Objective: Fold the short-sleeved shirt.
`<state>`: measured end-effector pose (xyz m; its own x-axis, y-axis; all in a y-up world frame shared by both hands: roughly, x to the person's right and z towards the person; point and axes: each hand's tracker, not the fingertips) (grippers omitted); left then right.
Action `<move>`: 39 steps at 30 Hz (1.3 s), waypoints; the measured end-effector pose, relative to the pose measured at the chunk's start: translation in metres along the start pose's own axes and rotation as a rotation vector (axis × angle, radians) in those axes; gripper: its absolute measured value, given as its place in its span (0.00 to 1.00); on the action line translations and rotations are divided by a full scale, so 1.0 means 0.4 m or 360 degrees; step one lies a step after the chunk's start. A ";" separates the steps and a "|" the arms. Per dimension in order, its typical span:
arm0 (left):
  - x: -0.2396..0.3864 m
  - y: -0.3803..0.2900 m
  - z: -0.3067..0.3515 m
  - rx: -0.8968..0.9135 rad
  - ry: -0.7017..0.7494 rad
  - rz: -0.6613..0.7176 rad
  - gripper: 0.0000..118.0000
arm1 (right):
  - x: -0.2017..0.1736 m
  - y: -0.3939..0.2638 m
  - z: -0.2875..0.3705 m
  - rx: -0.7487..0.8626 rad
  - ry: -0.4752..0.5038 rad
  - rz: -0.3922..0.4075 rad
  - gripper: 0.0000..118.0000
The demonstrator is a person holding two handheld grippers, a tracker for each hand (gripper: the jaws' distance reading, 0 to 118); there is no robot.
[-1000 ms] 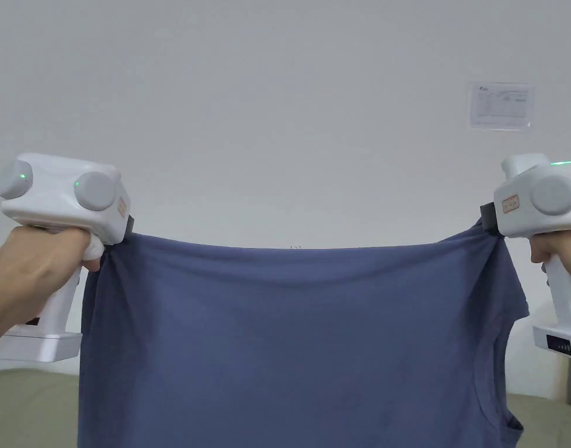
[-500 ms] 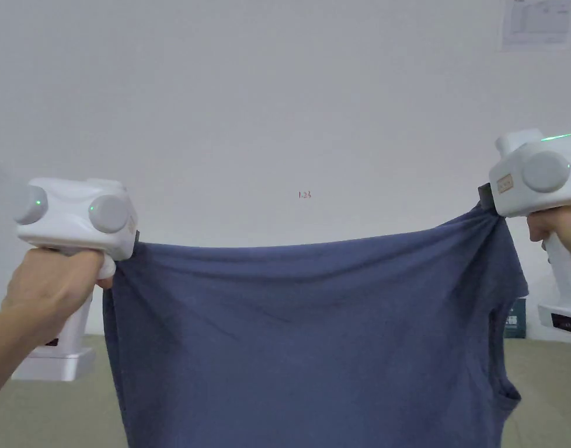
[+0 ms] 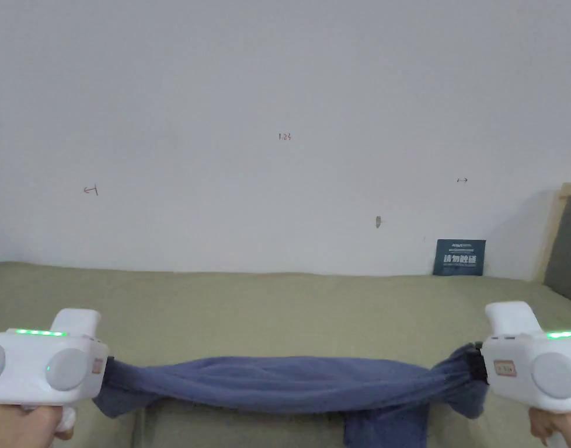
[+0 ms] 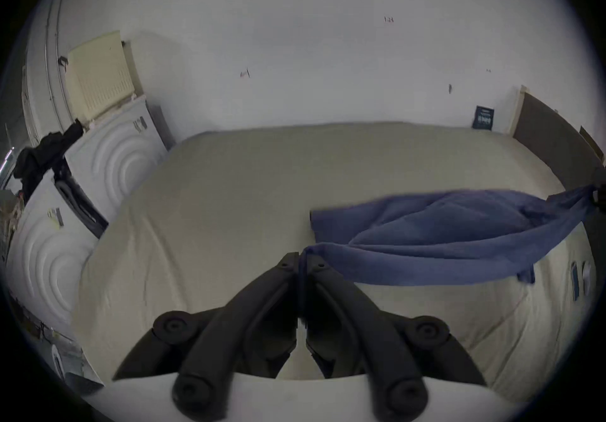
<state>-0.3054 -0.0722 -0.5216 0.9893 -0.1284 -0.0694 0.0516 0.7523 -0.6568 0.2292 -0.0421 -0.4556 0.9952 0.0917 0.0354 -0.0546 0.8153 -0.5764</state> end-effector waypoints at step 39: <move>-0.228 -0.756 0.482 -0.0160 -0.0160 0.0278 0.91 | 0.018 -0.736 0.517 -0.0259 0.0152 -0.0296 0.94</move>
<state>-0.3850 -0.1633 -0.1721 0.9909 0.0670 -0.1170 -0.1308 0.6887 -0.7131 0.2355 -0.1633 -0.1167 0.9905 -0.1118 0.0804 0.1362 0.7099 -0.6910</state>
